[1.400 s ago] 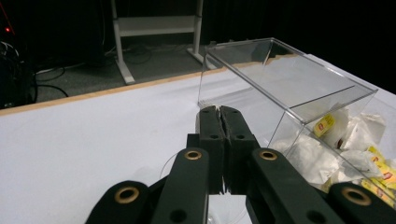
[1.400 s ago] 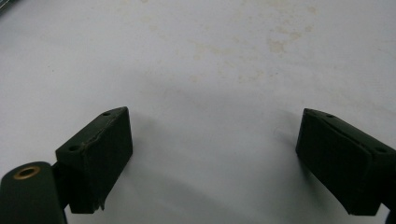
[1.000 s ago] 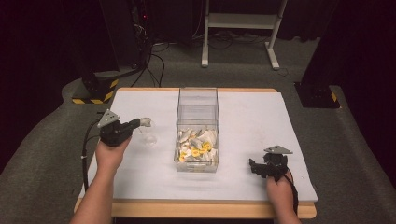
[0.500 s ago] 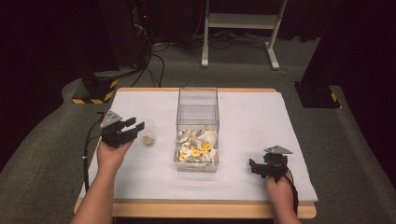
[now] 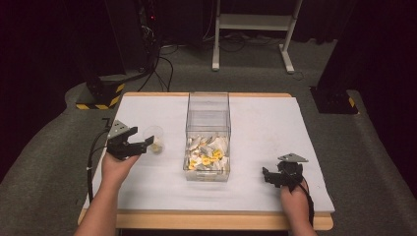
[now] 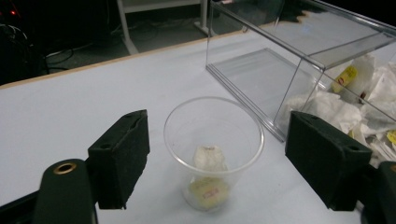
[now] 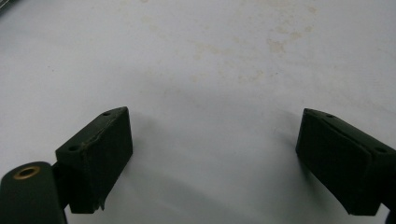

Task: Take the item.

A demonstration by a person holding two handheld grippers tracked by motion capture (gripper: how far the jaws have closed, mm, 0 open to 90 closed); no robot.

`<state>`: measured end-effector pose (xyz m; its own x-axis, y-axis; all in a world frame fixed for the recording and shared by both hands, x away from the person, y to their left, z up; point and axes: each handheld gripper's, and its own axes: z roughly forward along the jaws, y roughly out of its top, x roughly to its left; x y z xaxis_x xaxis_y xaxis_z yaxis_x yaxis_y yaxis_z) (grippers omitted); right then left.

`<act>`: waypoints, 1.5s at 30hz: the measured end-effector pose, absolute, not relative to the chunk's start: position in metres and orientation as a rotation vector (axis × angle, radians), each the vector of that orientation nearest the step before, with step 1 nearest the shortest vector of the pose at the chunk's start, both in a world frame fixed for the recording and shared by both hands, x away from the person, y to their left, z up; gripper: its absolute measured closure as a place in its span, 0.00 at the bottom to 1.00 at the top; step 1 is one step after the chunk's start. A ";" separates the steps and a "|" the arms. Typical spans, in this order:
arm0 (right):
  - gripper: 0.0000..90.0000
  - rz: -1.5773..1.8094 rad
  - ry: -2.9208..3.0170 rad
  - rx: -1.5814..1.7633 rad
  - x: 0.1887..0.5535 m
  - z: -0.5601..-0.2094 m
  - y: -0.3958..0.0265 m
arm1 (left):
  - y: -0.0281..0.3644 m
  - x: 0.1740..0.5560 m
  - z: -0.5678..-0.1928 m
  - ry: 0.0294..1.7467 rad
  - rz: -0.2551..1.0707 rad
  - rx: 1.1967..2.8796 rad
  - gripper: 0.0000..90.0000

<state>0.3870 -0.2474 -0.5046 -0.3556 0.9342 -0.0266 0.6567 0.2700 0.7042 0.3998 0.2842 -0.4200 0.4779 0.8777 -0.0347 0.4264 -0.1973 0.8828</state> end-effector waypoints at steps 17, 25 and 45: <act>0.12 0.845 2.106 1.436 0.387 -0.505 -0.247 | 0.295 0.387 -0.454 1.209 0.539 1.750 0.19; 0.12 0.845 2.105 1.434 0.387 -0.505 -0.247 | 0.301 0.380 -0.478 1.229 0.519 1.841 0.19; 0.12 0.845 2.104 1.438 0.387 -0.505 -0.247 | 0.294 0.368 -0.509 1.246 0.550 2.031 0.17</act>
<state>0.3866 -0.2472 -0.5046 -0.3536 0.9350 -0.0257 0.6575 0.2680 0.7042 0.3685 0.2939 -0.5090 0.4515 0.8922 0.0032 0.6039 -0.3082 0.7351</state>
